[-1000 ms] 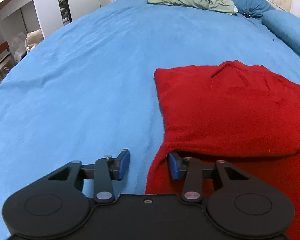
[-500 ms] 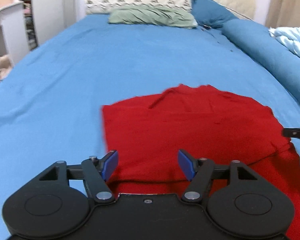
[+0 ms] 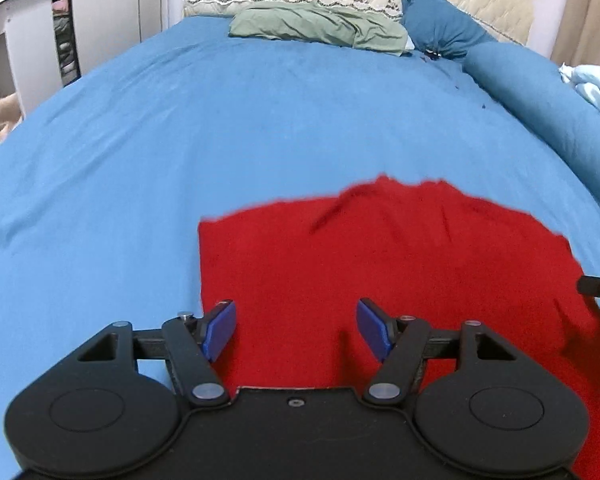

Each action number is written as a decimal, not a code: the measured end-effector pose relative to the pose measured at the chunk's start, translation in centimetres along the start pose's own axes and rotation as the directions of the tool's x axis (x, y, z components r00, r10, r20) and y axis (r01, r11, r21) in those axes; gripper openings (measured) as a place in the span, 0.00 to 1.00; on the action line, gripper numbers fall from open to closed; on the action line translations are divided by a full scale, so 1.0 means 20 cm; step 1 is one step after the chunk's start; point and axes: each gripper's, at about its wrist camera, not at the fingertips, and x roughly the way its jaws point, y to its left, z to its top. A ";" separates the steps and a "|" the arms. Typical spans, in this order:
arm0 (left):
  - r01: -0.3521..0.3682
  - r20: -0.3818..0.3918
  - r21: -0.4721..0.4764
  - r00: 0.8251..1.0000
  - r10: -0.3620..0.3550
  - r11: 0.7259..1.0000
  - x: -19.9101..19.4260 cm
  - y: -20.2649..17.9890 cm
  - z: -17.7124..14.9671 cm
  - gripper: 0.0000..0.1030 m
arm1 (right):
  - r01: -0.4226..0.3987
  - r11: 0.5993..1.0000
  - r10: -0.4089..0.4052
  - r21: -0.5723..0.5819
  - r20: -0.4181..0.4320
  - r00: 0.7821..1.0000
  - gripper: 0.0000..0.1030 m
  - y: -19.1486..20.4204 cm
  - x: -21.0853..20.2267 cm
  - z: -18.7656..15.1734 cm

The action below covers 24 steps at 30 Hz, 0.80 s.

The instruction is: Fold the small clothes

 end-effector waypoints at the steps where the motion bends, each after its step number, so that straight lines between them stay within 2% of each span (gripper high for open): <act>1: 0.008 -0.020 -0.008 1.000 -0.008 1.000 0.06 0.01 0.03 0.70 | -0.004 1.000 0.004 -0.001 0.007 1.000 0.86 0.00 0.01 0.03; 5: 0.014 -0.039 -0.065 0.999 -0.017 0.998 0.25 0.06 0.04 0.70 | -0.021 0.999 0.021 0.029 0.011 1.000 0.87 -0.02 0.14 0.11; 7: 0.002 -0.021 -0.048 1.000 -0.003 0.999 0.31 0.07 0.03 0.70 | -0.006 0.999 0.006 0.044 0.005 1.000 0.87 -0.06 0.24 0.11; 10: 0.008 0.014 -0.036 1.000 -0.007 0.999 0.37 0.08 0.03 0.77 | 0.019 0.999 -0.021 0.033 0.045 0.999 0.86 -0.13 0.34 0.10; 12: 0.007 0.020 -0.026 1.000 -0.006 1.000 0.38 0.07 0.05 0.83 | 0.014 0.999 -0.016 0.030 0.072 0.997 0.86 -0.14 0.37 0.11; 14: 0.005 0.025 -0.012 1.000 -0.004 1.000 0.39 0.06 0.05 0.87 | 0.063 0.998 -0.064 0.013 0.097 0.993 0.92 -0.14 0.39 0.12; 17: -0.020 0.044 0.015 0.999 0.019 1.000 0.40 0.02 0.03 0.87 | 0.052 0.998 -0.054 0.019 0.114 0.992 0.97 -0.17 0.42 0.11; 20: -0.026 0.065 0.006 0.998 0.025 1.000 0.38 0.01 0.04 0.87 | 0.061 0.998 -0.057 -0.024 0.133 0.989 1.00 -0.15 0.43 0.09; 24: -0.050 0.128 0.005 0.991 0.049 0.999 0.21 0.00 0.05 0.87 | 0.013 1.000 -0.014 0.005 0.192 0.981 1.00 -0.14 0.31 0.08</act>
